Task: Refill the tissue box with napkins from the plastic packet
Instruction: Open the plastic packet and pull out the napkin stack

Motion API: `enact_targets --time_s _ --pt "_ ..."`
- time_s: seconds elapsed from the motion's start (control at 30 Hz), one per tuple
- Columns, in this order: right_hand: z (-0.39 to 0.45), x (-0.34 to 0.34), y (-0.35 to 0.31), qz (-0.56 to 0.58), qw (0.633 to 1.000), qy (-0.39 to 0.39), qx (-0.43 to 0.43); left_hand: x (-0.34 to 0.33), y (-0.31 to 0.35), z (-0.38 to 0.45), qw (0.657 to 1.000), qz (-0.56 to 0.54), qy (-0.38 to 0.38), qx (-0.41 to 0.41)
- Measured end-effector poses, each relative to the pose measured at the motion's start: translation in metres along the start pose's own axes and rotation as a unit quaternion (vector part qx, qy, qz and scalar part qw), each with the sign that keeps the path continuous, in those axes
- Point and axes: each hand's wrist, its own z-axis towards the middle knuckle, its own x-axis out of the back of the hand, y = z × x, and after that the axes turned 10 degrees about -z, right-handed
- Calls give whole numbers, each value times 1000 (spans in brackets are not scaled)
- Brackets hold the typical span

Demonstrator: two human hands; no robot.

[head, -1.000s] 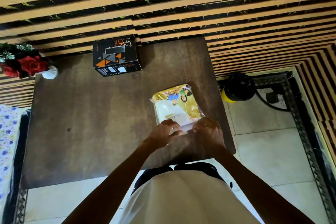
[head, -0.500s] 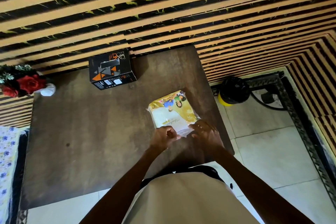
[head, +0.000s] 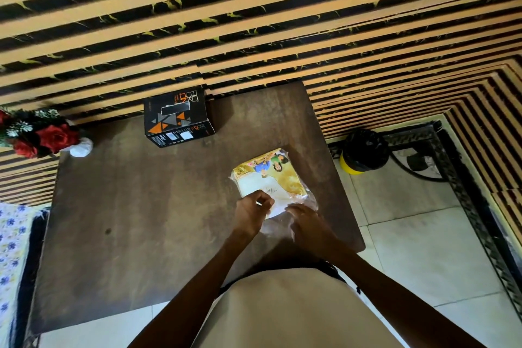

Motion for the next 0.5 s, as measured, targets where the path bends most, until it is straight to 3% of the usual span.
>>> enact_targets --time_s 0.07,0.13,0.17,0.33,0.5 --pt "7 -1 -3 180 962 -56 -197 -1 0 -2 999 -5 8 -34" --pt "17 -4 -3 383 865 -74 -317 -2 4 -6 998 -15 19 -63" --pt "22 -5 -4 448 826 -65 -337 -4 7 -8 997 -26 21 -70" --pt "49 -24 -5 556 712 63 -425 -13 5 -15 997 -21 -24 -67" --pt "58 -15 -11 562 707 70 -422 -11 6 -13 998 -29 -36 -40"
